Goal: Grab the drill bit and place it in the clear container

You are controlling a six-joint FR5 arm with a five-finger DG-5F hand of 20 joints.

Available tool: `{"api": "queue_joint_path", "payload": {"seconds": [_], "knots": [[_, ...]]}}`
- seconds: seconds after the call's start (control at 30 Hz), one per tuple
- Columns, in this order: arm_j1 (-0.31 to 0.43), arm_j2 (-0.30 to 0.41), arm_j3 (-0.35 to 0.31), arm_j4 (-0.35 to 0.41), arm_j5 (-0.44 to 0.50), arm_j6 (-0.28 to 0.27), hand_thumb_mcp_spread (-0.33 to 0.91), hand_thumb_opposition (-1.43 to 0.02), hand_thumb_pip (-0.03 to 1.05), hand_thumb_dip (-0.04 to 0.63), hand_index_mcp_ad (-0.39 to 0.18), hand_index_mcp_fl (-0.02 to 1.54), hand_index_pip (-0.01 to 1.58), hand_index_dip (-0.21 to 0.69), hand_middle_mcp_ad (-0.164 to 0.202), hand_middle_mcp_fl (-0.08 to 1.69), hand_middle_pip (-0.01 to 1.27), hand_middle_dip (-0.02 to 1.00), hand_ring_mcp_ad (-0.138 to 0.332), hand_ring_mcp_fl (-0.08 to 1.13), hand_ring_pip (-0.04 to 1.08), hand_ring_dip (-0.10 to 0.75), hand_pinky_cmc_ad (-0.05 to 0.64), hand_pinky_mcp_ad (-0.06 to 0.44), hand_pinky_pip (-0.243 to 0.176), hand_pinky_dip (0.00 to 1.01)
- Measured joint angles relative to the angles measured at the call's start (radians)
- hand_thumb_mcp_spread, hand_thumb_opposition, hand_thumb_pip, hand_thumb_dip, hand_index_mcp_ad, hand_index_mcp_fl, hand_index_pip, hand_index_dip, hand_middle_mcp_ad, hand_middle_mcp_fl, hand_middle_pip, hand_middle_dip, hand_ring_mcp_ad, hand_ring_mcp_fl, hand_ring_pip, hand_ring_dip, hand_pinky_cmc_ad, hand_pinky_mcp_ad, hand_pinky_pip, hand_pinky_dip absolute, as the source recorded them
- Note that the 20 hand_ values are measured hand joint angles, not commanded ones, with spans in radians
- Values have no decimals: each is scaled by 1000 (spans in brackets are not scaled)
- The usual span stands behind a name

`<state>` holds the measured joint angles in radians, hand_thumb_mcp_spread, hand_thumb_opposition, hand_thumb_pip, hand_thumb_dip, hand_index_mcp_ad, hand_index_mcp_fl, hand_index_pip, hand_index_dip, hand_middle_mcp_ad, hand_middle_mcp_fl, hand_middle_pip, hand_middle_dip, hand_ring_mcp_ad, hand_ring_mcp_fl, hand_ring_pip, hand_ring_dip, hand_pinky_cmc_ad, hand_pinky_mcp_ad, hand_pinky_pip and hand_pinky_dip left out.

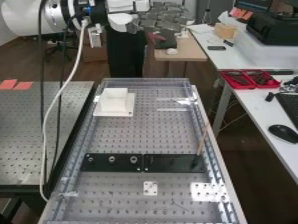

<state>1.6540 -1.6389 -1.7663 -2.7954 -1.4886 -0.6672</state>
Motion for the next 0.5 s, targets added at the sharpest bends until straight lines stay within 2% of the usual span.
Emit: {"api": "queue_joint_path", "payload": {"seconds": [0.23, 0.27, 0.3, 0.5], "knots": [[-8, -1, 5, -2, -23, 0, 188, -682, 253, 19, -59, 119, 87, 278, 75, 73, 152, 169, 291, 10, 94, 24, 424, 227, -93, 150], [-9, -1, 5, -2, -28, 0, 188, -682, 251, 16, -72, 119, 87, 278, 65, 73, 152, 169, 291, 10, 94, 24, 424, 227, -93, 150], [-9, -1, 5, -2, -26, 0, 188, -681, 251, 19, -61, 119, 87, 278, 75, 73, 152, 169, 291, 10, 94, 24, 424, 227, -93, 150], [-7, -1, 6, -5, 10, 6, 187, -679, 251, 16, -58, 119, 87, 278, 75, 73, 152, 168, 293, 10, 94, 24, 424, 230, -93, 150]]}}
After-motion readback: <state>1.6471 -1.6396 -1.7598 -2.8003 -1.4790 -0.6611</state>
